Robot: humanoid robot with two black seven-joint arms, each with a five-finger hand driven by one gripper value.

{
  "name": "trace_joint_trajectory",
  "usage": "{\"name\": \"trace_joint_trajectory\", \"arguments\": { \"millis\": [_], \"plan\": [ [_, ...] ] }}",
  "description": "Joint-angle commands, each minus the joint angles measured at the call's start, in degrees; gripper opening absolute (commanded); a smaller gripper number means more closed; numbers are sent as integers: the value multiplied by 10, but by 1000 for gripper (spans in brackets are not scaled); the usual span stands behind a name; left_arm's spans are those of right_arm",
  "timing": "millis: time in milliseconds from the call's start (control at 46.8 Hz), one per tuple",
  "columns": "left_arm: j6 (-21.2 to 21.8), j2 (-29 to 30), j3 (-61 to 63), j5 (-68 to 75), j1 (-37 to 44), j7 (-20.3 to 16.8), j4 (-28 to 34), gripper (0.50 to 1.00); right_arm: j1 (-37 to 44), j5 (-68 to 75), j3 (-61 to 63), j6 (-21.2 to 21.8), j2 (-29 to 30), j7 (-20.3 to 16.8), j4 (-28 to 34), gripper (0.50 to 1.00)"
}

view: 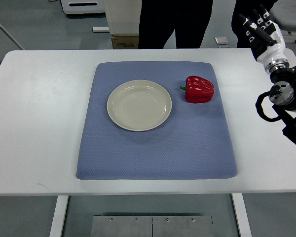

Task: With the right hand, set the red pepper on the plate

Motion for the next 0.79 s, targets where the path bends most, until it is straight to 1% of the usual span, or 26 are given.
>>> {"name": "trace_joint_trajectory", "arguments": {
  "millis": [0, 769],
  "plan": [
    [0, 0, 0, 0, 0, 0, 0, 1000, -1, 0, 0, 0, 0, 0, 0, 1000],
    [0, 0, 0, -2, -1, 1, 0, 1000, -1, 1, 0, 0, 0, 0, -1, 1000]
  ]
}}
